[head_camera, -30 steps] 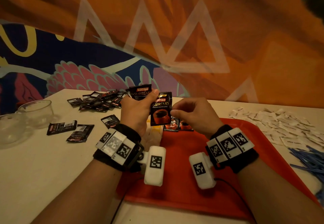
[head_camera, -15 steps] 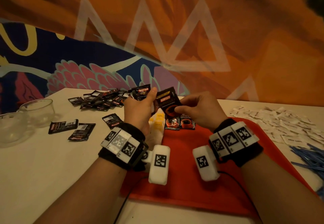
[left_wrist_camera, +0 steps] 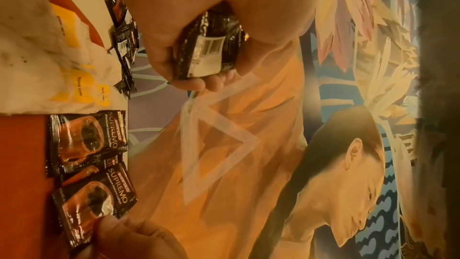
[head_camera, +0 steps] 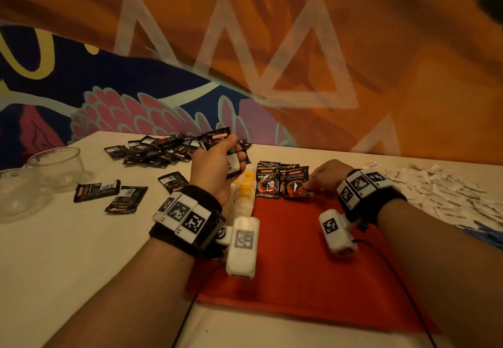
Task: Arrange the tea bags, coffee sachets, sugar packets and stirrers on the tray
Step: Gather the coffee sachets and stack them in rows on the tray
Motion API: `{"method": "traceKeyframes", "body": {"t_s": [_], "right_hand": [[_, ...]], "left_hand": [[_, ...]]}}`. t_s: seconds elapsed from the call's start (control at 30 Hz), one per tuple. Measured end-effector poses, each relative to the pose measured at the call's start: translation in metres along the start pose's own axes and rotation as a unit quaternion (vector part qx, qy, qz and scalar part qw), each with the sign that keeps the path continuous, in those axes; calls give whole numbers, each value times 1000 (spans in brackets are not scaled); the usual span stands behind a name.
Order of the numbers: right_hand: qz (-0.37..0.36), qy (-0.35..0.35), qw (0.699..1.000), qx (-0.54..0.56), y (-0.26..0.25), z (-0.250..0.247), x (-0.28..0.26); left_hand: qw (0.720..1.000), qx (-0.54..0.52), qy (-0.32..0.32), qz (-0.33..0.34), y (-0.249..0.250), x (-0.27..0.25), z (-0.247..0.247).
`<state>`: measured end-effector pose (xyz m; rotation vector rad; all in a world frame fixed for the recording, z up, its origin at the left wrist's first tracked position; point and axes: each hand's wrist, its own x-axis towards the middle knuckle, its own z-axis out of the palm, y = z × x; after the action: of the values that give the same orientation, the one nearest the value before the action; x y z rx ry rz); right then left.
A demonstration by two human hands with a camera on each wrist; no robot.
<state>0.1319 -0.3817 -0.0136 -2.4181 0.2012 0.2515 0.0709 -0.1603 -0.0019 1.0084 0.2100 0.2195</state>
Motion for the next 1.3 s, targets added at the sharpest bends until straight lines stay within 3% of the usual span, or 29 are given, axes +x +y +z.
{"method": "traceKeyframes", "body": {"t_s": [0.53,0.87,0.97,1.1,1.2,1.3], "right_hand": [[54,-19,997,57,-9,11,6],[36,-19,997,63,-6,8,1],[-5,22,1000,11,-3,6,6],[-95,64,986,120,-6,6,-4],[-189,11,957,220,-18,9,-25],[-233,-72,931,272,-28,13,-46]], "left_hand": [[1000,17,-6,-5,1,-3,0],[998,6,-35,-45,2,-12,4],[998,44,-21,-29,0,-12,5],[996,70,-56,-18,-4,-17,8],[995,74,-72,-9,-6,-20,10],[993,76,-90,-5,-8,-22,12]]}}
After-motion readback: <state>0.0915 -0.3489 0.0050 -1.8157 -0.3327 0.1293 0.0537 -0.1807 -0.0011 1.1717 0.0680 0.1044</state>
